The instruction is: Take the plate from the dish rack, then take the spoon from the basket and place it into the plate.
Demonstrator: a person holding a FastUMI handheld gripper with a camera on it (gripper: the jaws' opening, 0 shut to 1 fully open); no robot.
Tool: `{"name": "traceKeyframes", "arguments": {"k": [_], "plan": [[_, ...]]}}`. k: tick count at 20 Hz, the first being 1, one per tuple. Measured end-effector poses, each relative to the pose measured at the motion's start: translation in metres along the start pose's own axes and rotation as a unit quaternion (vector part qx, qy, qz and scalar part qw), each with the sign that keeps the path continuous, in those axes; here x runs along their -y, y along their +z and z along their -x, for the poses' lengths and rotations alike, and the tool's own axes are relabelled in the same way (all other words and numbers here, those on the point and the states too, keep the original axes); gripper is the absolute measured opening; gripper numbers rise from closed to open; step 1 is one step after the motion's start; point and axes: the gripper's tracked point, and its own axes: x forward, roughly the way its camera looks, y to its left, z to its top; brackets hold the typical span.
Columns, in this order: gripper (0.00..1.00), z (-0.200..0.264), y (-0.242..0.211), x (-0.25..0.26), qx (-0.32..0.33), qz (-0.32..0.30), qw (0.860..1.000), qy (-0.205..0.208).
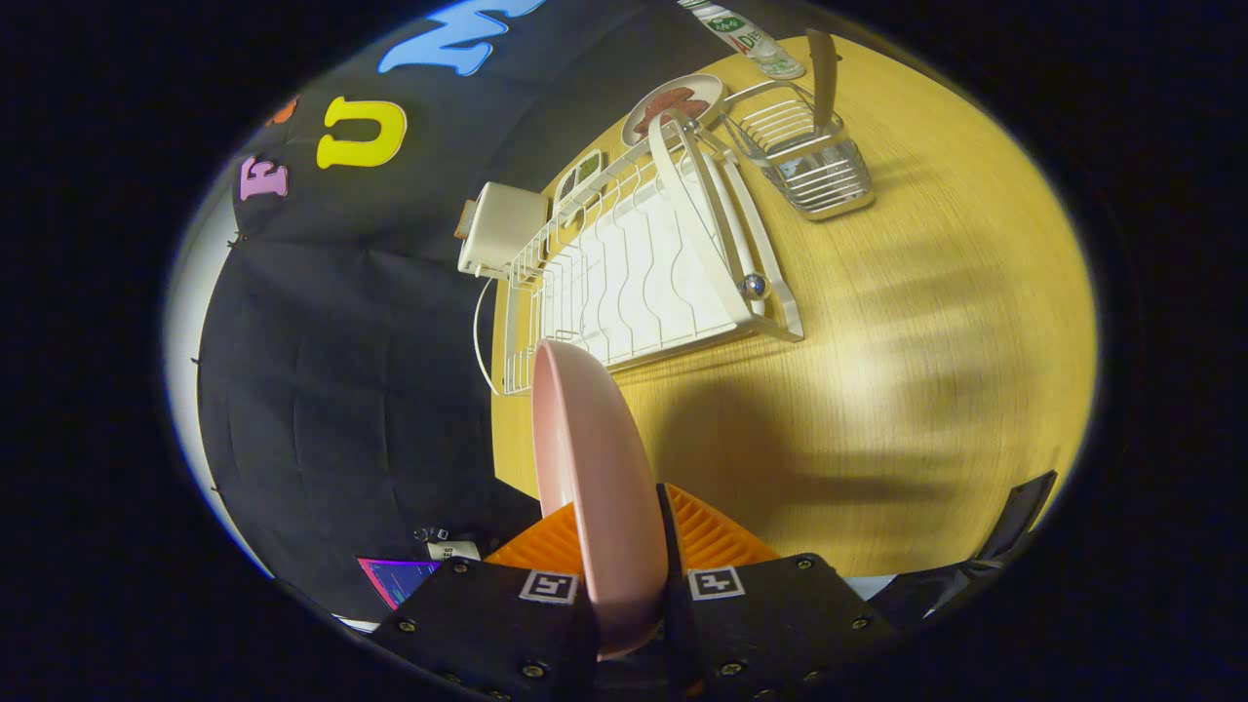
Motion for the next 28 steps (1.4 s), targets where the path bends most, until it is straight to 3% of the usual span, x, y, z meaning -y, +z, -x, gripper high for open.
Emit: {"name": "traceKeyframes", "arguments": {"k": [6, 11, 20, 22, 24, 27, 28], "plan": [[0.27, -0.025, -0.032, 0.042, -0.001, -0.014, 0.999, -0.031], [0.27, -0.045, -0.029, 0.069, 0.014, -0.03, 0.998, -0.05], [0.28, -0.078, -0.017, 0.061, 0.025, -0.054, 0.998, -0.027], [0.28, -0.083, -0.018, 0.066, 0.022, -0.057, 0.997, -0.046], [0.39, -0.082, -0.019, 0.07, 0.018, -0.058, 0.997, -0.053], [0.39, -0.077, -0.017, 0.075, 0.022, -0.063, 0.996, -0.065], [0.46, -0.073, -0.015, 0.078, 0.026, -0.061, 0.995, -0.074]]}}
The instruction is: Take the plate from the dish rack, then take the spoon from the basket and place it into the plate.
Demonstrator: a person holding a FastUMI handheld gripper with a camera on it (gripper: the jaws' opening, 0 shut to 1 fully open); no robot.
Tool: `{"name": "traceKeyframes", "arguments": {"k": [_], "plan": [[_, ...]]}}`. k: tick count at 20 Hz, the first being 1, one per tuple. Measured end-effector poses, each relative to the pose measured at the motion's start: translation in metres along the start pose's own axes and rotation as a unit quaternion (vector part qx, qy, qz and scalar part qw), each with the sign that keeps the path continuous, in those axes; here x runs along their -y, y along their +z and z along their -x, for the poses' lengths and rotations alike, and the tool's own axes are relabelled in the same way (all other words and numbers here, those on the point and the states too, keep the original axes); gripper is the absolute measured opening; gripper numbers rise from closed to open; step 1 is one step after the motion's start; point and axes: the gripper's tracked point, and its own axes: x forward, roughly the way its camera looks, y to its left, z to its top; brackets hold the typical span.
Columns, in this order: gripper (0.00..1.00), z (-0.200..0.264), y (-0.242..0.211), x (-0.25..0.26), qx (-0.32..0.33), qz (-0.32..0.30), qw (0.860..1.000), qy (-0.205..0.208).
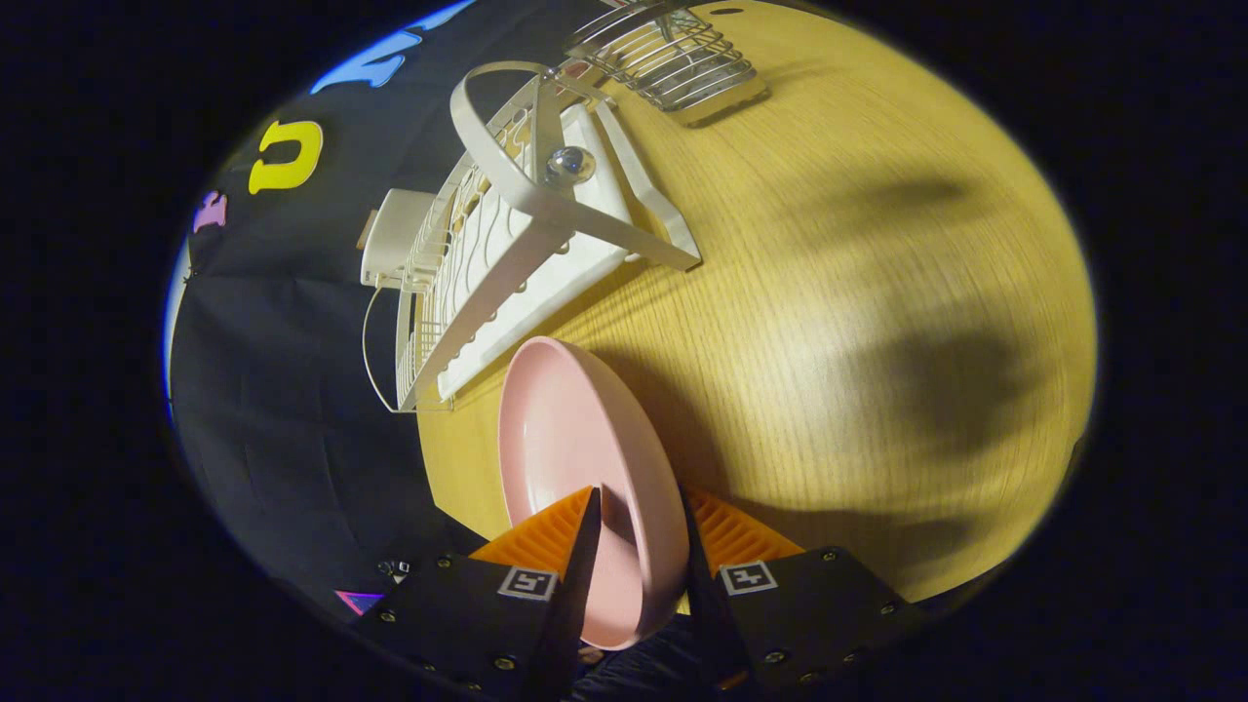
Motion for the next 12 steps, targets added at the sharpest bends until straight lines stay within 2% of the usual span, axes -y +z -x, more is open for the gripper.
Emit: {"name": "traceKeyframes", "arguments": {"k": [3, 6, 12], "plan": [[0.47, 0.008, 0.006, 0.01, 0.011, 0.017, 1.0, -0.025], [0.47, 0.019, 0.014, 0.013, 0.027, 0.022, 0.999, -0.029], [0.47, 0.057, 0.062, 0.029, 0.136, 0.048, 0.987, -0.074]]}}
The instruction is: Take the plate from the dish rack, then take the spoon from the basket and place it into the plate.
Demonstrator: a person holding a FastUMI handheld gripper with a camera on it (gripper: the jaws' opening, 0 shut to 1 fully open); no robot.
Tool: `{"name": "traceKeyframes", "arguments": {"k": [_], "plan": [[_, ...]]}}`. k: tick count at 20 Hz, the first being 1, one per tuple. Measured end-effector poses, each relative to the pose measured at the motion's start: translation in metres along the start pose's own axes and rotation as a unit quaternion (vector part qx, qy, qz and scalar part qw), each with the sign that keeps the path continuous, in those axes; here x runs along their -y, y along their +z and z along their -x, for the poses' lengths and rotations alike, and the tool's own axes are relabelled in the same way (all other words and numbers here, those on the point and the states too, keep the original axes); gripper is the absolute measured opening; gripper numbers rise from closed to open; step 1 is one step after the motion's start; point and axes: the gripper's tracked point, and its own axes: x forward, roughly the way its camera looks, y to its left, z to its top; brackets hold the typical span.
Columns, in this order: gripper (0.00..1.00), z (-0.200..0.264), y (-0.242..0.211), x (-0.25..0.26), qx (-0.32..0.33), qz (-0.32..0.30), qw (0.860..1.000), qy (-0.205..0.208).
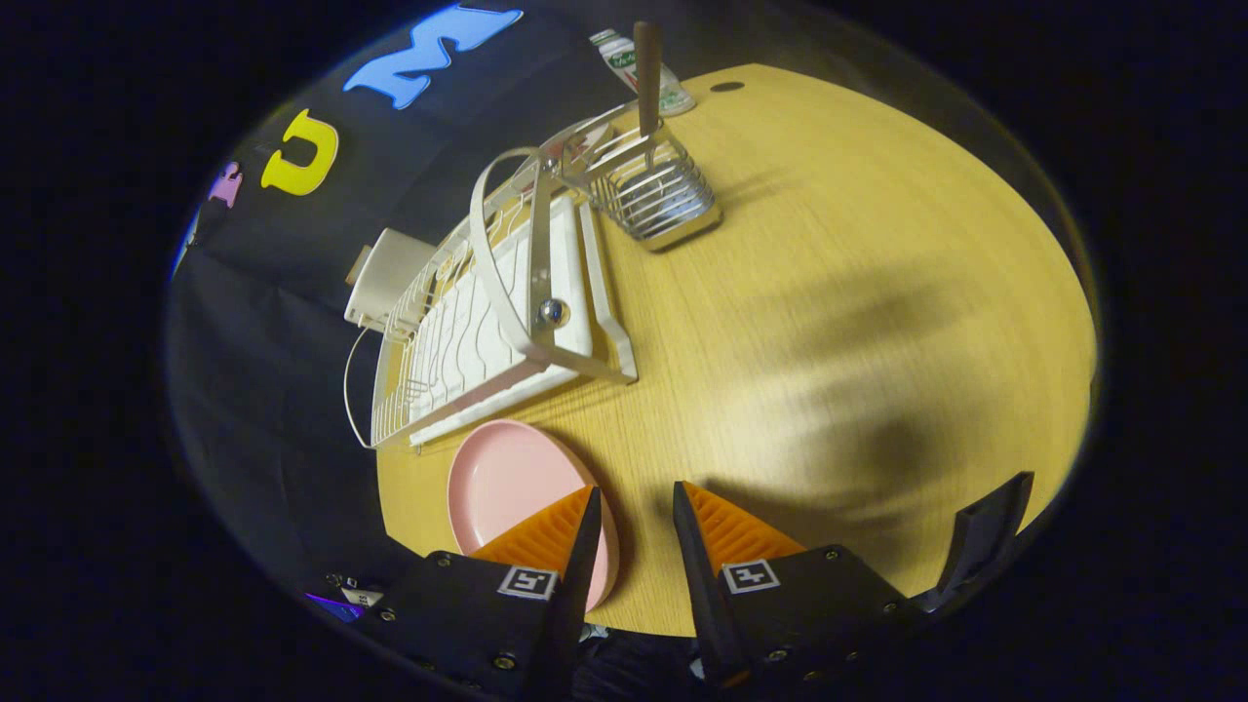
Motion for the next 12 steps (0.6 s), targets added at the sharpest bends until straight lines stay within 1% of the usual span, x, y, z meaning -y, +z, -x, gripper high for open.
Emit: {"name": "traceKeyframes", "arguments": {"k": [2, 5, 9, 12], "plan": [[0.47, 0.011, 0.024, 0.01, 0.043, 0.005, 0.999, -0.021], [0.47, 0.03, 0.064, 0.021, 0.116, 0.015, 0.992, -0.049], [0.47, 0.053, 0.123, 0.016, 0.223, 0.037, 0.972, -0.057], [0.47, 0.062, 0.16, 0.008, 0.285, 0.048, 0.956, -0.057]]}}
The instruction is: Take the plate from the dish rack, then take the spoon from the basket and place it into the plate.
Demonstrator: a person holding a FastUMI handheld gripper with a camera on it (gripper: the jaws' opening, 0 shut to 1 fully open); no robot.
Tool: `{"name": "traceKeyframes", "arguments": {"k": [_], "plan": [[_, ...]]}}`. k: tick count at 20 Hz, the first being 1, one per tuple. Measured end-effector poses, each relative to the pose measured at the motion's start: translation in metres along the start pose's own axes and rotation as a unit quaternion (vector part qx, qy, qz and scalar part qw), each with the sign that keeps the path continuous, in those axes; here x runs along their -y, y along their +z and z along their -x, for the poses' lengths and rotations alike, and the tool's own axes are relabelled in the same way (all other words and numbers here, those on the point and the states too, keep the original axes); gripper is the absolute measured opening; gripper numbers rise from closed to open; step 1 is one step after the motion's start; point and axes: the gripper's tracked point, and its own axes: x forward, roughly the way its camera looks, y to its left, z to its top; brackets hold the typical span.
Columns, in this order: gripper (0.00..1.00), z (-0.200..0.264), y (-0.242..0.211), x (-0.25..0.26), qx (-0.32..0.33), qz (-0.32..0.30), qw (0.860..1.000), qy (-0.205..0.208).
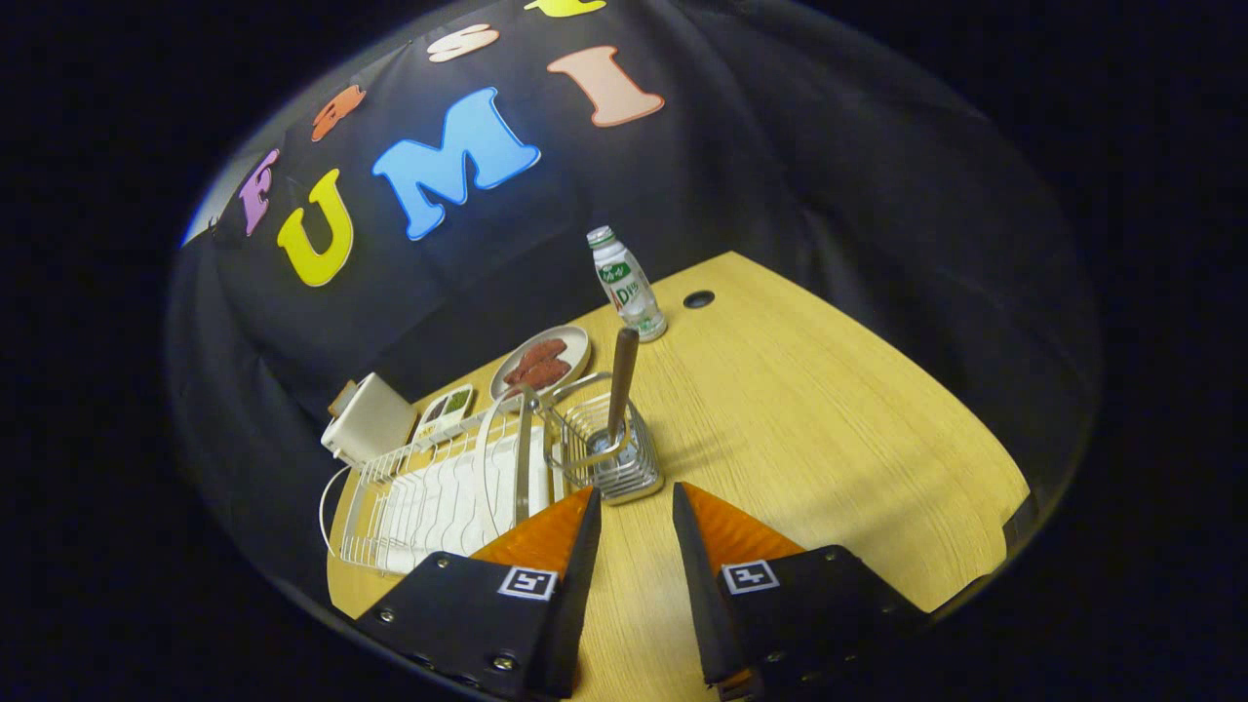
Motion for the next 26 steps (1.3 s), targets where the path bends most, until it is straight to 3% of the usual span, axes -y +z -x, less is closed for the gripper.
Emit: {"name": "traceKeyframes", "arguments": {"k": [9, 16, 18, 19, 20, 21, 23, 26], "plan": [[0.47, -0.055, 0.053, -0.003, 0.075, -0.049, 0.996, 0.0], [0.43, -0.09, 0.052, 0.003, 0.107, -0.035, 0.993, -0.02], [0.25, -0.095, 0.05, 0.0, 0.115, -0.036, 0.993, -0.018], [0.27, -0.092, 0.057, -0.003, 0.12, -0.039, 0.992, -0.022], [0.13, -0.095, 0.056, -0.004, 0.124, -0.042, 0.991, -0.019], [0.13, -0.096, 0.056, -0.004, 0.125, -0.043, 0.991, -0.024], [0.04, -0.097, 0.065, -0.005, 0.134, -0.04, 0.99, -0.026], [0.04, -0.089, 0.081, -0.007, 0.144, -0.027, 0.989, -0.02]]}}
